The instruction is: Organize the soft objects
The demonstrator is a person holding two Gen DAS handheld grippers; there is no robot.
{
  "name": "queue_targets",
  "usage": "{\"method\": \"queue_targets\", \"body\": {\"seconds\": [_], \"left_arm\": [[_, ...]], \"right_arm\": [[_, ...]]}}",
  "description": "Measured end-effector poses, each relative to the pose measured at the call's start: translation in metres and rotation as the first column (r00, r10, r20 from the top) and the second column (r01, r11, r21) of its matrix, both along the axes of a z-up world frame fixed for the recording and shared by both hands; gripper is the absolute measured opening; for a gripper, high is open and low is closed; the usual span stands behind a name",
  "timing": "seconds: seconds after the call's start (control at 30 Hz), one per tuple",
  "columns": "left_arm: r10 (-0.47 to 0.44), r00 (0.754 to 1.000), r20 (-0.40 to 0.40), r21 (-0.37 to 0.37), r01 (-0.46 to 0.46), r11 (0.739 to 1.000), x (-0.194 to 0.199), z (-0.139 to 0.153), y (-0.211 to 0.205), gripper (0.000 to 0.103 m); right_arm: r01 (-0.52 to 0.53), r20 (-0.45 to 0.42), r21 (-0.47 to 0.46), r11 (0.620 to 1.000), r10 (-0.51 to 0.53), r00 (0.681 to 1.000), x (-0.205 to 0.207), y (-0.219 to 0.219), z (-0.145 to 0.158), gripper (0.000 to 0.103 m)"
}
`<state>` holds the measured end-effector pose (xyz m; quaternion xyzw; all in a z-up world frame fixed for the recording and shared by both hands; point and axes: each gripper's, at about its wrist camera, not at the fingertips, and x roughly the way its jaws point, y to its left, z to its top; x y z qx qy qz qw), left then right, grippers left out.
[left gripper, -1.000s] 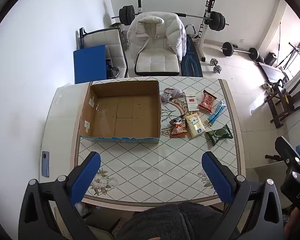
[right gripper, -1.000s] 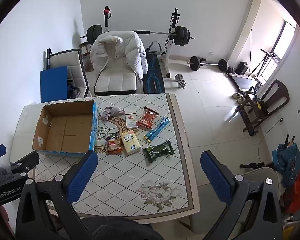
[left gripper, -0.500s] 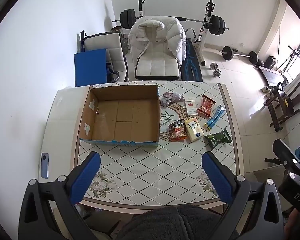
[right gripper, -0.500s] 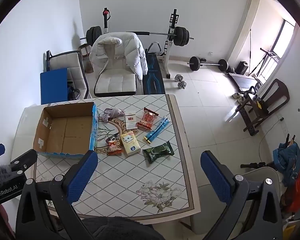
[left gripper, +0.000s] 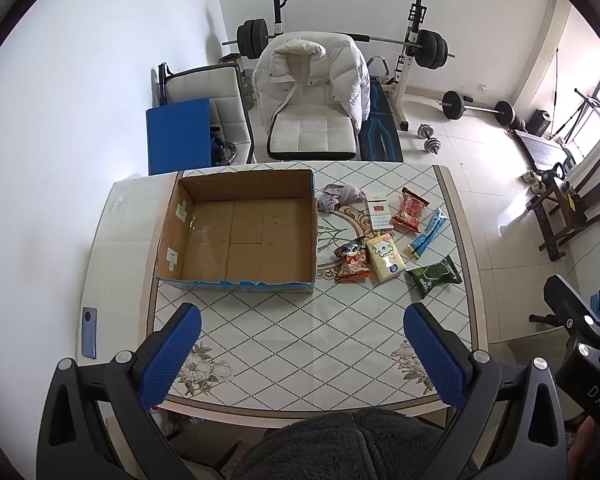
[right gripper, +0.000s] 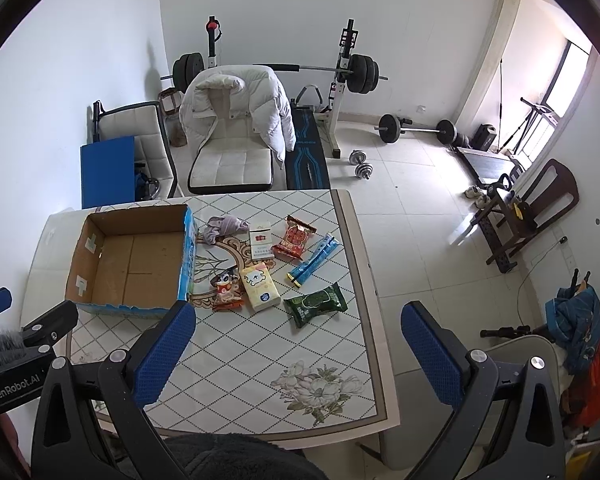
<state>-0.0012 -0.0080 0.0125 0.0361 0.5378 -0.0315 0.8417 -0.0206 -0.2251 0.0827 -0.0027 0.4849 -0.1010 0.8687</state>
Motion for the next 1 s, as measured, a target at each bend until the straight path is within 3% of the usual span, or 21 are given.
{"method": "queue_targets", "body": {"seconds": [1.0], "left_arm": [[-0.006,1.000,0.013,-0.013,0.006,1.000,-0.003,0.006,-0.010,0.103]], "right_arm": [[0.021,0.028,0.001,1.000,-0.021,0.999,-0.010,-0.012,0.007,0.103]]}}
